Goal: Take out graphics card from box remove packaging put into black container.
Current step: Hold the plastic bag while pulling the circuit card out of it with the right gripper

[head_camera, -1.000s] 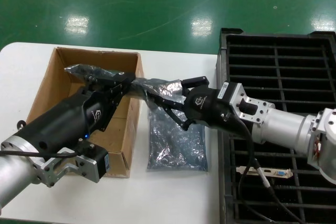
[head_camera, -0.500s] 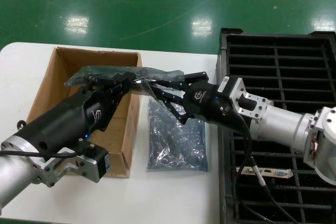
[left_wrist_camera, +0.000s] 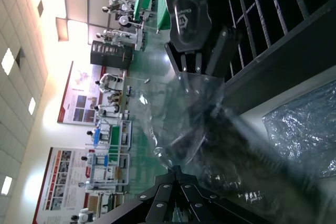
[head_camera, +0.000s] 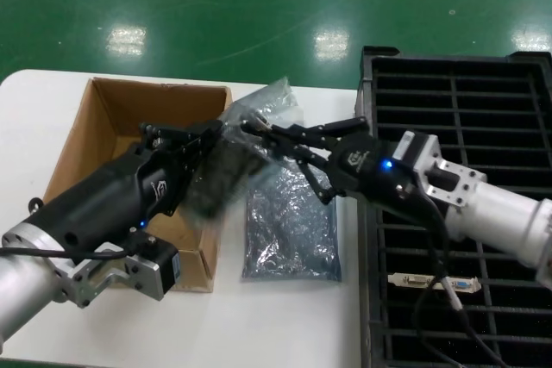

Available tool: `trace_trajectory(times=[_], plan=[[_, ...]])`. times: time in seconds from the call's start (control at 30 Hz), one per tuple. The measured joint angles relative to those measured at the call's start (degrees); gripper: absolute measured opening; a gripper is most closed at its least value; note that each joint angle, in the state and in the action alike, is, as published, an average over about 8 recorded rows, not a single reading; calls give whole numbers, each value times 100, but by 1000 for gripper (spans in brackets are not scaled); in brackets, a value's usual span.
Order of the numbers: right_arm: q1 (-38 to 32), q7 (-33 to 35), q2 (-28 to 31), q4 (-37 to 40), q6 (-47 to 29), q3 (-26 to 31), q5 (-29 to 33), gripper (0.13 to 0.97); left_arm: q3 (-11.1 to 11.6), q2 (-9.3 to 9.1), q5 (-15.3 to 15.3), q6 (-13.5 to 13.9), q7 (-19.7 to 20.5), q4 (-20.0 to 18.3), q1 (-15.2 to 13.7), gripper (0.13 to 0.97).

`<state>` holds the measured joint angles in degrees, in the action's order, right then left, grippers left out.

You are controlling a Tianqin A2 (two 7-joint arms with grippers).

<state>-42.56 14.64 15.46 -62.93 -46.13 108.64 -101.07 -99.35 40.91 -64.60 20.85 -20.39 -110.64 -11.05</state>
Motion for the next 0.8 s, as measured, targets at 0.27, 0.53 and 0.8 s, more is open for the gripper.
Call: trace_trajectory(times=[0.27, 0.53, 0.8], plan=[[358, -63, 343, -570, 36, -142, -100, 155, 0, 0, 0, 0, 0, 0, 0, 139], [572, -36, 473, -851, 52, -146, -139, 137, 0, 0, 0, 0, 0, 0, 0, 139], [650, 20, 444, -983, 154, -136, -152, 137, 0, 0, 0, 0, 0, 0, 0, 139]])
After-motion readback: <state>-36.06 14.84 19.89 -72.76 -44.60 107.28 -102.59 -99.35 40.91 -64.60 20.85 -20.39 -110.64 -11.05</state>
